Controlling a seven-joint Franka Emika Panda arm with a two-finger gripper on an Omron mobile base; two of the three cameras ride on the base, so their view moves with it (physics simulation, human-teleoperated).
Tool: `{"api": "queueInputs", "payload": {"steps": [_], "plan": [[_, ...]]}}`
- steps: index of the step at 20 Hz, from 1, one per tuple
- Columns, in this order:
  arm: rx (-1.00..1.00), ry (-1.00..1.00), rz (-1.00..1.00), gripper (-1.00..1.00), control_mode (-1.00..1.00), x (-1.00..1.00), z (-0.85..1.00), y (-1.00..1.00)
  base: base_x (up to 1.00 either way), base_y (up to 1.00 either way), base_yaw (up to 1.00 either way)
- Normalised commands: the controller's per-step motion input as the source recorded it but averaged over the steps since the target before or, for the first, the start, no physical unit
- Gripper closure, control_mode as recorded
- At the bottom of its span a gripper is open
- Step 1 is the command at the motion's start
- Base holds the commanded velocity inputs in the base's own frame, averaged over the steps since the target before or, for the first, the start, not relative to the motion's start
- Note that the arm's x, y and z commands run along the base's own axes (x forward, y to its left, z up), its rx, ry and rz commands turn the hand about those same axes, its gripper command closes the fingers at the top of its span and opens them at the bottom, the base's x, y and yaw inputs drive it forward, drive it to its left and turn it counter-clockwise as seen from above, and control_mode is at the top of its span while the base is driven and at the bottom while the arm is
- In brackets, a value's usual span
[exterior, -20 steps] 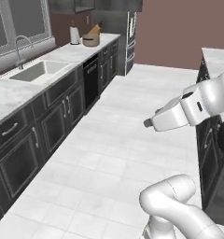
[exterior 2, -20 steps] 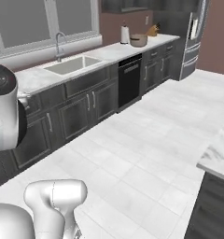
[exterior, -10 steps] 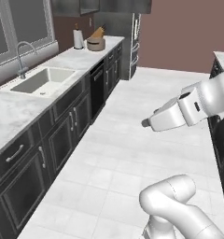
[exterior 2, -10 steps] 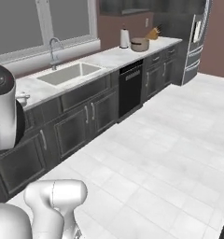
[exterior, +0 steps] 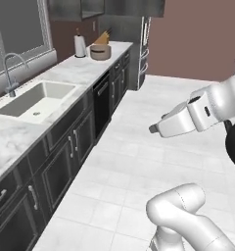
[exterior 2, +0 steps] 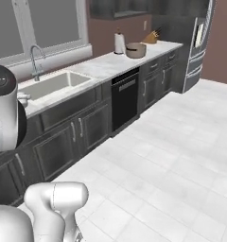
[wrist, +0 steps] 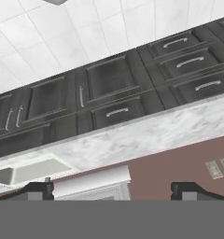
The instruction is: Pick the kettle from the cabinet and place it on a stove burner. Then pick the pot from the counter and place it on another stove burner. Finally, turn both burners on.
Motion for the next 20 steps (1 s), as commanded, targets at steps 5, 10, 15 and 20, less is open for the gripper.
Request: {"api": "queueInputs", "payload": {"steps": [5, 10, 15, 20], "plan": [[0.0, 0.0, 0.0, -1.0, 1.0, 0.0, 0.0, 0.0, 1.0, 0.0, 0.0], [0.0, 0.0, 0.0, -1.0, 1.0, 0.0, 0.0, 0.0, 1.0, 0.0, 0.0], [0.0, 0.0, 0.0, -1.0, 1.0, 0.0, 0.0, 0.0, 1.0, 0.0, 0.0], [0.0, 0.0, 0.0, -1.0, 1.0, 0.0, 0.0, 0.0, 1.0, 0.0, 0.0]]}}
